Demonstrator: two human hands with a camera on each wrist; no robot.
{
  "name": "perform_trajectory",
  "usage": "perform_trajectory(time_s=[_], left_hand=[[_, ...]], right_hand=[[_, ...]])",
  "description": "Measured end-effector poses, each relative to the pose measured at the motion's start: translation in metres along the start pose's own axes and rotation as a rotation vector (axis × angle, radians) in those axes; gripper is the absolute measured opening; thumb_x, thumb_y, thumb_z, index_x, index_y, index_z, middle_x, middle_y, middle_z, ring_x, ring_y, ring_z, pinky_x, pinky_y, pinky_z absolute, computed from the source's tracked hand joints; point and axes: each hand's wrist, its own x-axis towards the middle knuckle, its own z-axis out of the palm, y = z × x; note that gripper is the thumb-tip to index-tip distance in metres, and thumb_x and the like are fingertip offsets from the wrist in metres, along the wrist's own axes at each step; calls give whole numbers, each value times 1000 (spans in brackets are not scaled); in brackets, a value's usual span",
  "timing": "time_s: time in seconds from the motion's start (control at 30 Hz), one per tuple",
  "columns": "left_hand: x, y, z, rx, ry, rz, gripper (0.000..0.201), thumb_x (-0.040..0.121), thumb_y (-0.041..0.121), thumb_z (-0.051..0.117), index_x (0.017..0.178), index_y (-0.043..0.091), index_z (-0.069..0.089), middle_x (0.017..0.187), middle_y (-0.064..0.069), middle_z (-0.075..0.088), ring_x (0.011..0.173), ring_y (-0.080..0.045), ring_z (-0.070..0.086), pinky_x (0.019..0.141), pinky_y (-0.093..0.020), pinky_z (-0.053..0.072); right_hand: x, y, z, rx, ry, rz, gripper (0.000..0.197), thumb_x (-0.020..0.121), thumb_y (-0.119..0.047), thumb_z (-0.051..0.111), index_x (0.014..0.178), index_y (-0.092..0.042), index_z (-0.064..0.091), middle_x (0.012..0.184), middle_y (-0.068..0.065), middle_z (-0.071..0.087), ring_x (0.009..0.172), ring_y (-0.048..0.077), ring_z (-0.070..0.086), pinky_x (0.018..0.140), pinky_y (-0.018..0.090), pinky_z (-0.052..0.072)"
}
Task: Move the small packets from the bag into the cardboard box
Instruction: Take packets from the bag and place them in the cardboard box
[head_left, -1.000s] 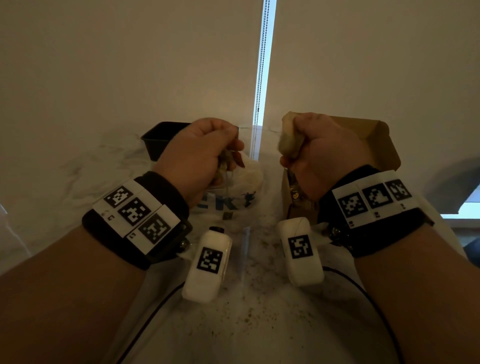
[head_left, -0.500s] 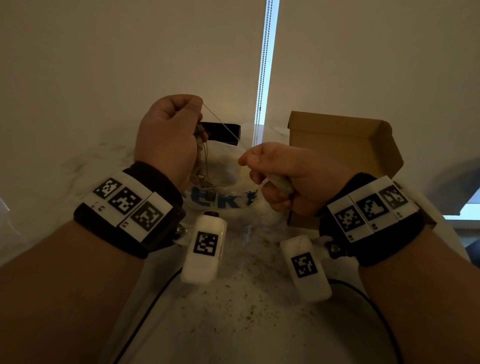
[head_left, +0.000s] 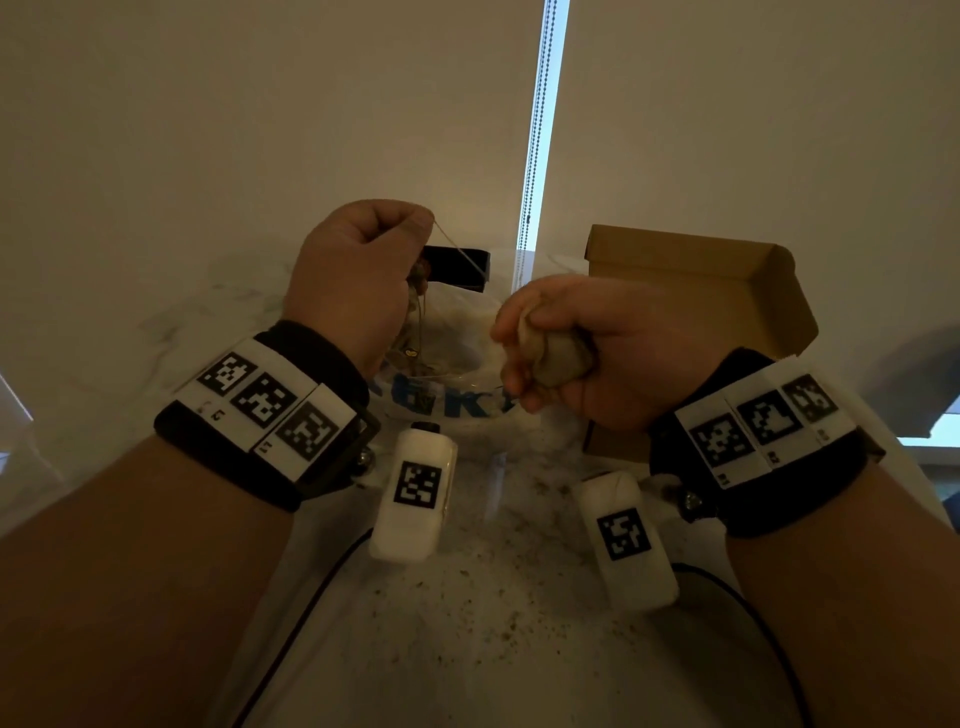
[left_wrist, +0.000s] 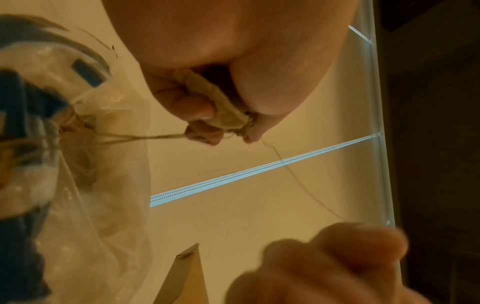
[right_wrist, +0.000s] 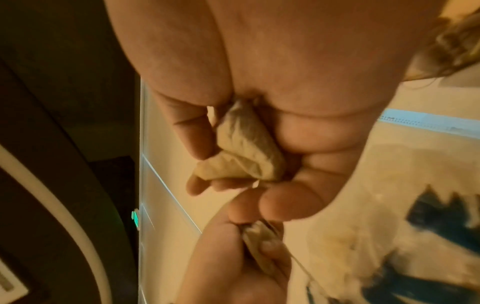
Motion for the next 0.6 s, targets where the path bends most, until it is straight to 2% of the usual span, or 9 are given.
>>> perform_trajectory(time_s=[0.07,0.17,0.27,0.47,0.6], left_hand=[[-3,-1,0,94,-100,-39,10,97,26,63,96,20,71,73,0,69,52,-4,58,48,-18,45],[-9,-1,1,239,-268,-48,12,98,25,63,93,19,72,61,9,68,47,2,57,45,-13,43],[-12,-2,3,355,-381,-11,12,96,26,65,90,21,74,68,7,70,52,1,58,47,-12,44],[-14,-1,3,431,-465,36,15,95,23,65,86,18,75,59,12,66,51,1,56,48,-10,42],[-11,-3,1,467,-471,42,17,96,29,65,86,19,74,55,9,63,48,2,54,47,-10,42]], right_hand=[[-3,-7,0,111,31,-122,28,82,-10,44,90,-8,71,68,7,62,73,27,64,60,34,52],[-7,-17,-3,221,103,-262,29,91,-10,38,107,-14,62,72,2,65,78,22,67,64,32,52],[-5,-22,-7,308,158,-313,24,91,-15,41,108,-19,58,79,-2,68,78,19,67,64,28,53],[1,-21,-13,395,327,-351,26,87,-18,49,105,-17,67,86,3,60,77,19,55,64,28,49],[6,-19,-15,375,456,-390,25,98,-7,37,105,-10,61,81,8,54,71,19,52,57,24,48]])
